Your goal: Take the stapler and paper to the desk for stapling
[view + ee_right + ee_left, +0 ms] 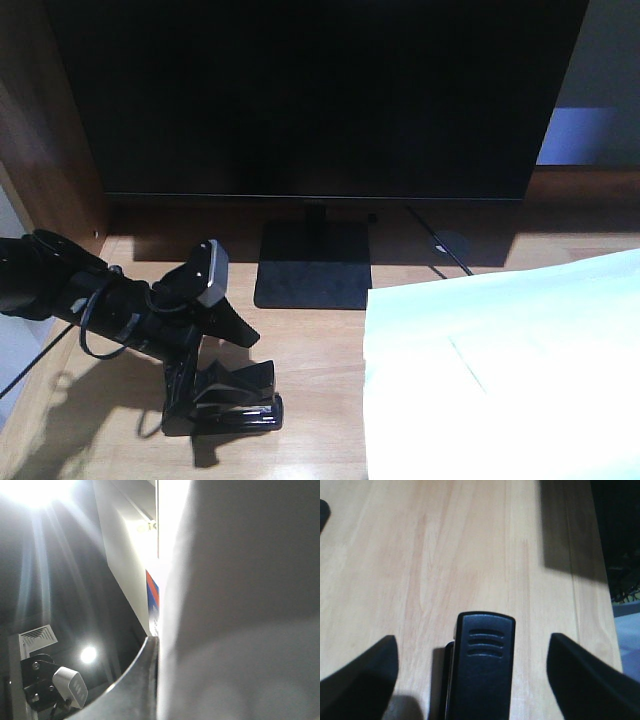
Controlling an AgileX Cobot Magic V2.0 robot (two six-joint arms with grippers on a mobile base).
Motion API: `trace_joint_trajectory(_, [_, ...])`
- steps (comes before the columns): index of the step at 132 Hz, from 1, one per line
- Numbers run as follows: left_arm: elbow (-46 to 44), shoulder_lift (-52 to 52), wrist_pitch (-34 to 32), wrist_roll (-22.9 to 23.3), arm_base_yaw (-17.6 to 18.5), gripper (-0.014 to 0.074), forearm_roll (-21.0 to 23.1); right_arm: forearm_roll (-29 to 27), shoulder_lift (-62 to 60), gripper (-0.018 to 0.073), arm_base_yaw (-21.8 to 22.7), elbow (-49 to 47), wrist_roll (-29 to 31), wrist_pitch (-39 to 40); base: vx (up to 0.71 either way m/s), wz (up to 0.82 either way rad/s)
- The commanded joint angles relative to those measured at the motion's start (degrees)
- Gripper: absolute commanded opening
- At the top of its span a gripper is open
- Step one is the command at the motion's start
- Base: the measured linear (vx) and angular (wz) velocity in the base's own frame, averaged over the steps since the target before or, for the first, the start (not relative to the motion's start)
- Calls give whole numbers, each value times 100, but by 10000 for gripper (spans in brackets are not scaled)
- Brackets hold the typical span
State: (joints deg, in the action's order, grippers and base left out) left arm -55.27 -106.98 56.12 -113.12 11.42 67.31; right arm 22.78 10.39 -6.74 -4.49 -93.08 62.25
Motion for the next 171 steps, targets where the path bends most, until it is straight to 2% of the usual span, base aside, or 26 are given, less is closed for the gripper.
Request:
trace_joint_trajectory(1, [-142, 477, 283, 283, -11, 462, 214, -107, 69, -6, 43, -151, 25, 194, 0, 0])
trace_joint_trajectory(52, [-142, 805, 332, 297, -11, 114, 223, -107, 69, -6, 43, -151, 25, 201, 0, 0])
trace_joint_trajectory(74, [-135, 805, 345, 291, -5, -9, 203, -107, 69, -6, 43, -151, 25, 201, 0, 0])
trace_joint_trajectory(171, [-135, 319, 248, 207, 53, -6, 106, -107, 69, -6, 43, -151, 25, 201, 0, 0])
